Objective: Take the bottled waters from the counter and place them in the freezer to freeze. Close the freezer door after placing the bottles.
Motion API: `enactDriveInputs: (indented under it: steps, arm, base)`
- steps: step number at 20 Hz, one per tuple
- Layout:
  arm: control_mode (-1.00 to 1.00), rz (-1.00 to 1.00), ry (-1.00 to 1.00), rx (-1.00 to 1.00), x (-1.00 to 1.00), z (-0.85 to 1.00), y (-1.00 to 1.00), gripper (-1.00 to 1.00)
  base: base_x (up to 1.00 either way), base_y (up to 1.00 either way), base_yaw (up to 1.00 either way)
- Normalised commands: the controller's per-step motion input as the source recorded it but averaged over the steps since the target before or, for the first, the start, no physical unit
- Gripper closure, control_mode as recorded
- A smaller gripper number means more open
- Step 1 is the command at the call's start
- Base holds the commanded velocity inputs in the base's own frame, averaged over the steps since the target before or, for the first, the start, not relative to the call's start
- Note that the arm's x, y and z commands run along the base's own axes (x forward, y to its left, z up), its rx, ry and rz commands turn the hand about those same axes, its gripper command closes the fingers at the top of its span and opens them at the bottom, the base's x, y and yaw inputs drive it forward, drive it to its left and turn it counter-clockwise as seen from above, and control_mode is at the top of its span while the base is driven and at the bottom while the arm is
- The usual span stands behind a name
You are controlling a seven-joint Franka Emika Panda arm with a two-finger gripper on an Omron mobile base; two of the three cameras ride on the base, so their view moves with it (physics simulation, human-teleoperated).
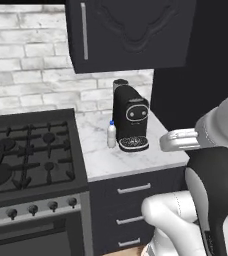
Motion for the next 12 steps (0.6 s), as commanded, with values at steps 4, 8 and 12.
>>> enactDriveInputs:
  steps: [4, 8, 12]
  arm:
    - [1.00, 0.00, 0.00, 0.00, 0.00, 0.00, 0.00, -1.00]
    - [1.00, 0.00, 0.00, 0.00, 0.00, 0.00, 0.00, -1.00]
    - [1.00, 0.00, 0.00, 0.00, 0.00, 0.00, 0.00, -1.00]
  base:
    - [0.60, 0.19, 0.06]
    - [0.52, 0.32, -0.05]
    - [0.09, 0.45, -0.01]
